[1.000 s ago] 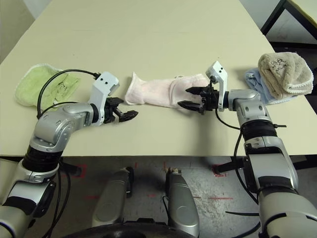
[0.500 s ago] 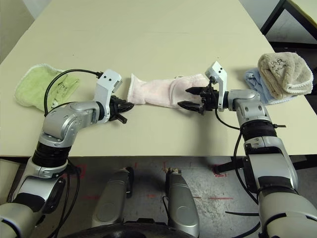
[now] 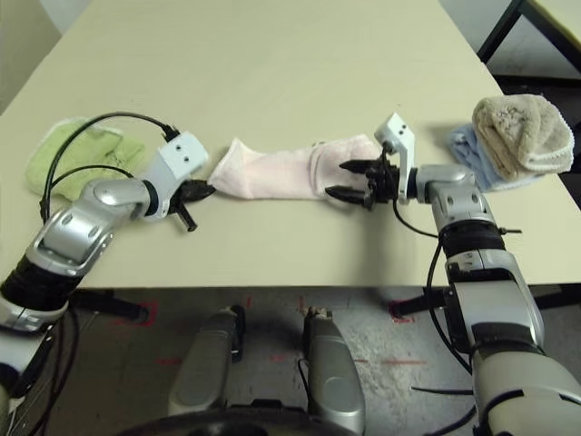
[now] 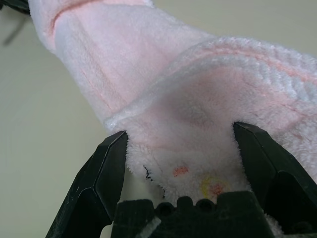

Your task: Fold the towel and set it aside.

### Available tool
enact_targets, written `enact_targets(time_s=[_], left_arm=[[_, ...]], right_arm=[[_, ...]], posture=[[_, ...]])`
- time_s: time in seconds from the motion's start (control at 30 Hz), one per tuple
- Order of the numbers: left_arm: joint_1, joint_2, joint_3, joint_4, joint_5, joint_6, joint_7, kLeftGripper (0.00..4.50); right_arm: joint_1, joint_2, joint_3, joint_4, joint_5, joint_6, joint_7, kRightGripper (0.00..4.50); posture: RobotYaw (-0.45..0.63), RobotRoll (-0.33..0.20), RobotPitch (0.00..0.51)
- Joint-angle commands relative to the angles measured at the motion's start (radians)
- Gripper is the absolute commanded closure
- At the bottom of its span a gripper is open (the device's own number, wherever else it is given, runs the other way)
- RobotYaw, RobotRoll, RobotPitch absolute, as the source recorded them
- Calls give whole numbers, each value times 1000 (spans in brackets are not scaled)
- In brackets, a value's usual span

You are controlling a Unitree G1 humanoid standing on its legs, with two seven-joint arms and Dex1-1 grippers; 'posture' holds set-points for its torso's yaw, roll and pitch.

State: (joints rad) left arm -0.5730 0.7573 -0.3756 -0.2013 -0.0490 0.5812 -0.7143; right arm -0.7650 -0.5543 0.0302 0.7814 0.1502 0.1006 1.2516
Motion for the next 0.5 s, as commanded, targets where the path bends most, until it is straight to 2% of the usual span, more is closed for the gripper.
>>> enact_targets(time_s=[0.03,0.1,0.2,0.23,0.33,0.5], left_arm=[[16,23,-26,22,71,-113,-43,4471],[28,33,-19,34,100,-138,-52,4471],[63,30,21,15,101,-97,-50,4471],[75,28,35,-2,88,-70,-57,4258],[132,5,116,-106,-14,99,-73,3420],[221,-35,263,-283,-168,396,-54,1458]], right_arm=[[4,-1,17,29,-24,-7,-6,0],[2,1,17,32,-25,-9,-6,0],[1,3,15,34,-26,-10,-5,0],[1,3,15,34,-25,-11,-4,0],[-1,6,13,33,-23,-12,-3,0],[-7,8,10,38,-20,-17,2,0]], posture=[[138,0,180],[138,0,180],[138,0,180],[138,0,180],[141,0,176],[141,0,176]])
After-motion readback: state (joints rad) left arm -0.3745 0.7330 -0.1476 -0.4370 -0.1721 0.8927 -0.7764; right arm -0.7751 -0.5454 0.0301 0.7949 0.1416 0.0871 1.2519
